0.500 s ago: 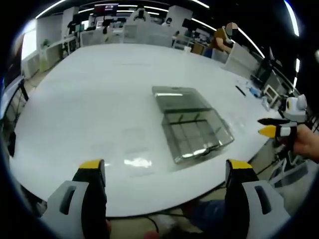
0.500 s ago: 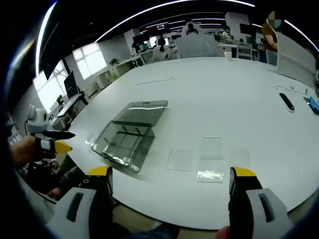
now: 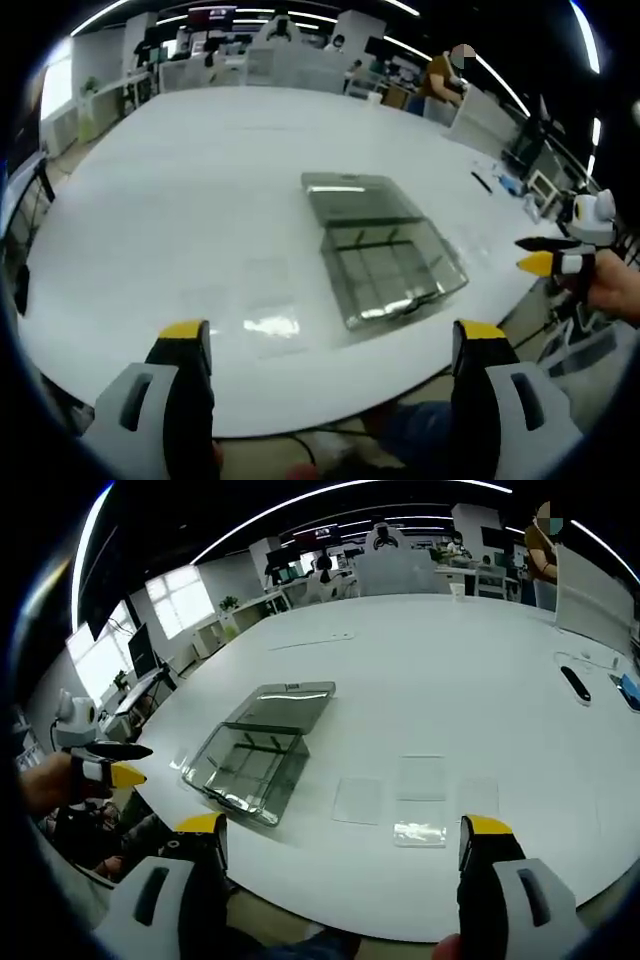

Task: Insert the divider into the dual guide fixture by aligning both edges with the guide slots and pushing it downward to the bottom, including one-sided entry, uneven engagement, binding, and posture correction.

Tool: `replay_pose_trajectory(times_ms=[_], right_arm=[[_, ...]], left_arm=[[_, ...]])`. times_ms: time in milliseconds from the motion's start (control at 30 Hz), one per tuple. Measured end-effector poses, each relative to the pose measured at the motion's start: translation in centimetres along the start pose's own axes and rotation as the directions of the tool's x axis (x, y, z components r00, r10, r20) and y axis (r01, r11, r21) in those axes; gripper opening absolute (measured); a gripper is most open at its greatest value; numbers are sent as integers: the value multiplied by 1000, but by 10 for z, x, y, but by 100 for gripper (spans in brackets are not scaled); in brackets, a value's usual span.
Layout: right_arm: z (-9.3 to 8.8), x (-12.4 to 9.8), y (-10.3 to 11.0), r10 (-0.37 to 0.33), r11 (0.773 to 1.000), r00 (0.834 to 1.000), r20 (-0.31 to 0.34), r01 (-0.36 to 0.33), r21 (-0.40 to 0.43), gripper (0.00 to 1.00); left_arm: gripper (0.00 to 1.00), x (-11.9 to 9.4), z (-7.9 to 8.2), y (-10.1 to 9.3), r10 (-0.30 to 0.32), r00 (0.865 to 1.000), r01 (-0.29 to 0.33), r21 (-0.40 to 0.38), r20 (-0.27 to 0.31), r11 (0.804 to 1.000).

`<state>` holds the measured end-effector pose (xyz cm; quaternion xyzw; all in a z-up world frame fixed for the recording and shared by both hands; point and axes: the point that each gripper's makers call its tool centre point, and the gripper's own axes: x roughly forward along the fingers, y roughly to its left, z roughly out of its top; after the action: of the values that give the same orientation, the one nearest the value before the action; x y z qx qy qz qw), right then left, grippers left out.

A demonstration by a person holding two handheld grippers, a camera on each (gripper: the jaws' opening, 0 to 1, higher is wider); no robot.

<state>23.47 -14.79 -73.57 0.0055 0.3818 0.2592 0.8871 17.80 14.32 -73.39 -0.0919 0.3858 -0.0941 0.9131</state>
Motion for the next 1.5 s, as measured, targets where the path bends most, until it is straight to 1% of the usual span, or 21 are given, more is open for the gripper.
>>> replay_pose_trajectory(times_ms=[933,1500], right_arm=[[4,3,2,0,1000,1000,-4,0,-7,94],[5,7,7,0,1000,1000,-9,-1,-8,94]], left_arm=[[98,3,2,1,-8,1000,8,-7,-1,1000],[98,2,0,6,-11,1000,11,-11,-8,1000]])
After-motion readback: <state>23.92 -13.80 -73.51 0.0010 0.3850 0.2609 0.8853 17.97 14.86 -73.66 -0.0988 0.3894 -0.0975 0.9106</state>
